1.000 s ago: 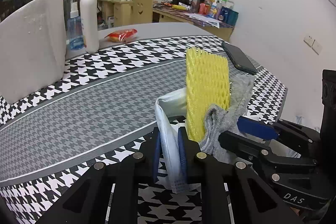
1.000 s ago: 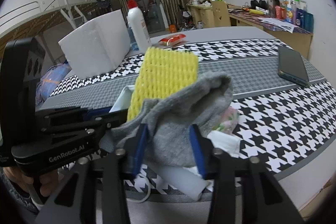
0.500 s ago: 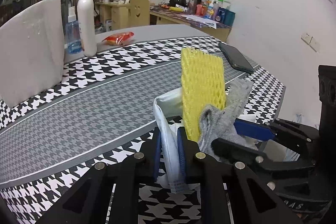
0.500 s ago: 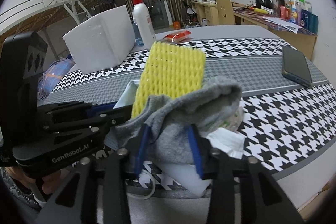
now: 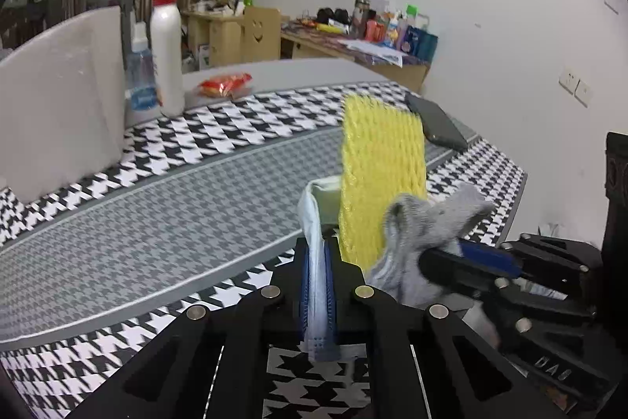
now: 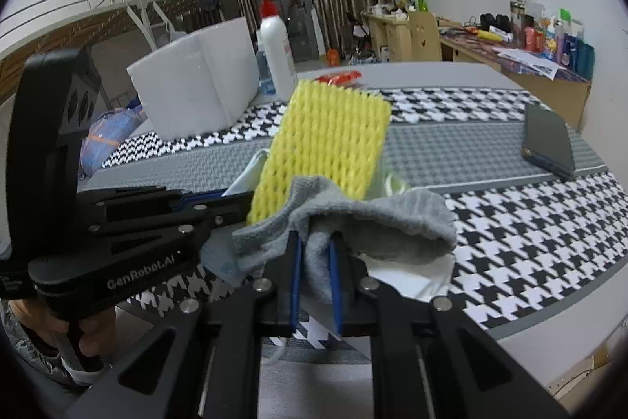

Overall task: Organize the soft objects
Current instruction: 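Grasp the grey sock with the right gripper while the left grasps the white mask, then lift the sock and mask and carry both grippers toward the white foam box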

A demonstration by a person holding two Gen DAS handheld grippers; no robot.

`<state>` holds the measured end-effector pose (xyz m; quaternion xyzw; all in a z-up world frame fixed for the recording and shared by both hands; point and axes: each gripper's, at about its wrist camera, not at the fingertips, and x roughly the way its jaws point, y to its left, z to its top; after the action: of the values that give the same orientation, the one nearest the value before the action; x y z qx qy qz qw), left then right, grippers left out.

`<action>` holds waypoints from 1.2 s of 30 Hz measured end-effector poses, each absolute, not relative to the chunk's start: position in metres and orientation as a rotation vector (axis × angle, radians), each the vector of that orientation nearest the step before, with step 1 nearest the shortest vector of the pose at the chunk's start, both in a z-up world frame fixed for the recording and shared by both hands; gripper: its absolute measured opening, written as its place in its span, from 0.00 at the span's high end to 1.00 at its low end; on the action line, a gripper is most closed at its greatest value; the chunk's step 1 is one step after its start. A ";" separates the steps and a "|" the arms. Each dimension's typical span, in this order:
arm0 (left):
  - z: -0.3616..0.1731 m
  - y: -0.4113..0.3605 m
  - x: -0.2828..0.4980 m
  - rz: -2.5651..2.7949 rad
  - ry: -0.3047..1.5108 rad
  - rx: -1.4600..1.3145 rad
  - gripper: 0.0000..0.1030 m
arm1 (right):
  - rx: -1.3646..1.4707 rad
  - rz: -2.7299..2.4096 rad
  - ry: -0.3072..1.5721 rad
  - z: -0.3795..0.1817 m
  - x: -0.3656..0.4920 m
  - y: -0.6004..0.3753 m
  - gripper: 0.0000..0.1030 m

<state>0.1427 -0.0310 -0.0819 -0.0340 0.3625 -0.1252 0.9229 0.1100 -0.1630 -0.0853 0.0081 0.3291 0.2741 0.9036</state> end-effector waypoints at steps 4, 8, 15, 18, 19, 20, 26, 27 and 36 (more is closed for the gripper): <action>-0.074 -0.026 0.137 -0.236 0.712 -0.063 0.92 | 0.031 0.549 0.638 -0.072 0.105 -0.172 0.84; -0.068 -0.020 0.131 -0.225 0.691 -0.073 0.92 | 0.041 0.521 0.622 -0.066 0.105 -0.177 0.84; -0.050 -0.017 0.120 -0.197 0.619 -0.057 0.92 | 0.042 0.502 0.595 -0.058 0.100 -0.178 0.84; -0.044 -0.014 0.115 -0.178 0.594 -0.051 0.92 | 0.041 0.492 0.581 -0.055 0.096 -0.179 0.84; -0.042 -0.012 0.113 -0.168 0.585 -0.050 0.92 | 0.041 0.491 0.575 -0.053 0.095 -0.180 0.84; -0.040 -0.010 0.112 -0.158 0.576 -0.051 0.92 | 0.039 0.486 0.567 -0.051 0.094 -0.181 0.84; -0.030 0.000 0.105 -0.117 0.542 -0.057 0.92 | 0.035 0.476 0.538 -0.044 0.089 -0.183 0.84; -0.028 0.002 0.104 -0.111 0.538 -0.062 0.92 | 0.035 0.476 0.535 -0.043 0.088 -0.183 0.84; -0.016 0.012 0.091 -0.074 0.507 -0.070 0.92 | 0.032 0.474 0.500 -0.034 0.086 -0.181 0.84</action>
<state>0.0914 0.0122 -0.0156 -0.0347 0.2508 -0.0368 0.9667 0.0858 -0.1814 -0.0343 0.0155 0.2450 0.2324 0.9411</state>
